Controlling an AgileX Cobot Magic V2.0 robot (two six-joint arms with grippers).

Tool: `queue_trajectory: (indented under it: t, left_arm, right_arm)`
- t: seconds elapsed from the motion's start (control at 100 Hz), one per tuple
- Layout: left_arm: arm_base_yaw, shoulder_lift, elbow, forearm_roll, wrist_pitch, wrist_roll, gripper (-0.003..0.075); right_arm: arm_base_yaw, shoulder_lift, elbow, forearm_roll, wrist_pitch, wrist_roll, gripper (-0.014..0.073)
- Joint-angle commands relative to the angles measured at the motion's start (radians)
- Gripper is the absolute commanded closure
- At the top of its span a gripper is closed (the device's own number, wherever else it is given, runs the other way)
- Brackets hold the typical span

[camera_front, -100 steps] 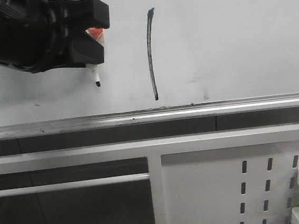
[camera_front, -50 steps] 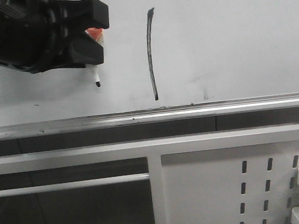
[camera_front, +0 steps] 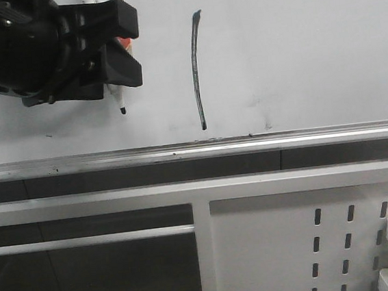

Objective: Write number 1 on whiteboard

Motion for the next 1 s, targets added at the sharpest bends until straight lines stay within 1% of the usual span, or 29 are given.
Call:
queue_trajectory:
  t: [0.0, 0.07, 0.12, 0.34, 0.44, 0.51, 0.58, 0.65, 0.72, 0.77, 0.79, 0.8, 0.83, 0.92, 0.99]
  left_arm:
    - [0.019, -0.021, -0.035, -0.007, -0.151, -0.008, 0.0252]
    - [0.019, -0.024, -0.035, -0.004, -0.144, -0.008, 0.0198]
    - [0.019, -0.037, -0.035, 0.011, -0.123, -0.007, 0.0185]
    - [-0.001, -0.178, -0.008, 0.105, 0.057, -0.005, 0.0185]
    - [-0.003, -0.278, 0.031, 0.109, 0.082, -0.005, 0.0197]
    - [-0.003, -0.359, 0.063, 0.109, 0.086, -0.005, 0.0225]
    - [-0.003, -0.447, 0.094, 0.109, 0.110, -0.005, 0.0280]
    - [-0.003, -0.539, 0.121, 0.132, 0.160, -0.005, 0.0367]
    - [-0.003, -0.630, 0.138, 0.187, 0.239, -0.005, 0.0494]
    - [-0.003, -0.687, 0.145, 0.228, 0.308, -0.005, 0.0616]
    - [-0.003, -0.710, 0.144, 0.242, 0.336, -0.005, 0.0647]
    - [-0.003, -0.717, 0.145, 0.247, 0.345, -0.005, 0.0679]
    - [-0.003, -0.750, 0.145, 0.270, 0.388, -0.005, 0.0738]
    - [-0.003, -0.816, 0.145, 0.295, 0.469, -0.005, 0.0740]
    - [-0.003, -0.855, 0.145, 0.297, 0.507, -0.005, 0.0740]
  right_arm:
    - [-0.009, 0.008, -0.025, 0.006, -0.079, 0.001, 0.0650]
    - [-0.009, 0.008, -0.025, 0.006, -0.079, 0.001, 0.0650]
    - [-0.009, 0.008, -0.025, 0.006, -0.085, 0.001, 0.0650]
    - [-0.009, 0.008, -0.025, 0.008, -0.158, 0.001, 0.0650]
    - [-0.009, 0.008, -0.025, 0.008, -0.160, 0.001, 0.0650]
    - [-0.009, 0.007, -0.025, 0.010, -0.160, 0.001, 0.0650]
    - [-0.009, -0.010, -0.025, 0.010, -0.160, 0.001, 0.0650]
    - [-0.009, -0.038, -0.025, 0.010, -0.161, 0.001, 0.0650]
    - [-0.009, -0.067, -0.025, 0.010, -0.161, 0.001, 0.0650]
    - [-0.009, -0.083, -0.025, 0.012, -0.161, 0.001, 0.0650]
    - [-0.009, -0.088, -0.025, 0.012, -0.161, 0.001, 0.0650]
    - [-0.009, -0.090, -0.025, 0.012, -0.161, 0.001, 0.0650]
    - [-0.009, -0.093, -0.025, 0.012, -0.161, 0.001, 0.0650]
    - [-0.009, -0.097, -0.025, 0.012, -0.161, 0.001, 0.0650]
    - [-0.009, -0.097, -0.025, 0.012, -0.161, 0.001, 0.0650]
